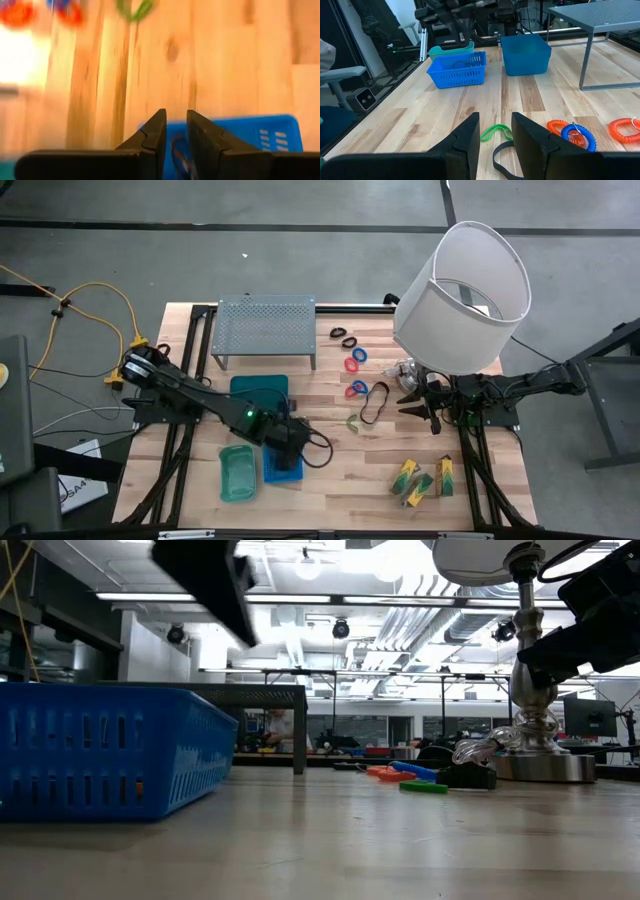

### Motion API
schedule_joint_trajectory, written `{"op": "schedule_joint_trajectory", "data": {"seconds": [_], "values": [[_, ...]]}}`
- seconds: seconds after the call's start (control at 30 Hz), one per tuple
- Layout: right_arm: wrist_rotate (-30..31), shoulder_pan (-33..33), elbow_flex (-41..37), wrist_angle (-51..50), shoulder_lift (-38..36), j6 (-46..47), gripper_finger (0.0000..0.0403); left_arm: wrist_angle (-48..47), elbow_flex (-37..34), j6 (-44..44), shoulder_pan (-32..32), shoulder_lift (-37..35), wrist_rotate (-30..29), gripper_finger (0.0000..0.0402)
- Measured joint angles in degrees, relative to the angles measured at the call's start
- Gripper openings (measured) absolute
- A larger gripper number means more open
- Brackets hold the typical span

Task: Pick & Place Office Desk Supplies
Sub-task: Put the black rubber band into the bottom blue bin

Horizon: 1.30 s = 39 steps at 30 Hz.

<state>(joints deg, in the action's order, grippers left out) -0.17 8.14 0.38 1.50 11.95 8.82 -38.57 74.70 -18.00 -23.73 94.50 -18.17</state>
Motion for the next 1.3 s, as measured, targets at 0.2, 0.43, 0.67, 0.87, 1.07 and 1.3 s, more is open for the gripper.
{"op": "schedule_joint_trajectory", "data": {"seconds": [0.2,0.43,0.67,0.87,1.07,1.3], "values": [[-0.02,0.00,0.00,0.00,0.02,0.00,0.0101,7.40,-0.01,15.14,4.80,0.00,0.97,0.0070],[-0.02,0.00,0.00,0.00,0.02,-0.02,0.0101,9.86,-1.25,21.72,15.02,0.00,14.95,0.0070],[-0.01,0.00,0.00,0.00,0.01,0.00,0.0101,17.83,-5.56,28.29,22.05,0.00,28.29,0.0069],[-0.02,-0.02,0.00,0.00,0.02,0.00,0.0101,20.40,-6.49,28.14,24.43,0.04,28.58,0.0069],[0.00,0.00,0.00,0.00,0.01,-0.01,0.0101,21.05,-6.49,28.03,24.77,0.04,28.61,0.0069],[-0.02,-0.02,0.00,0.00,0.00,-0.02,0.0101,21.11,-6.49,27.87,24.75,0.04,28.65,0.0069]]}}
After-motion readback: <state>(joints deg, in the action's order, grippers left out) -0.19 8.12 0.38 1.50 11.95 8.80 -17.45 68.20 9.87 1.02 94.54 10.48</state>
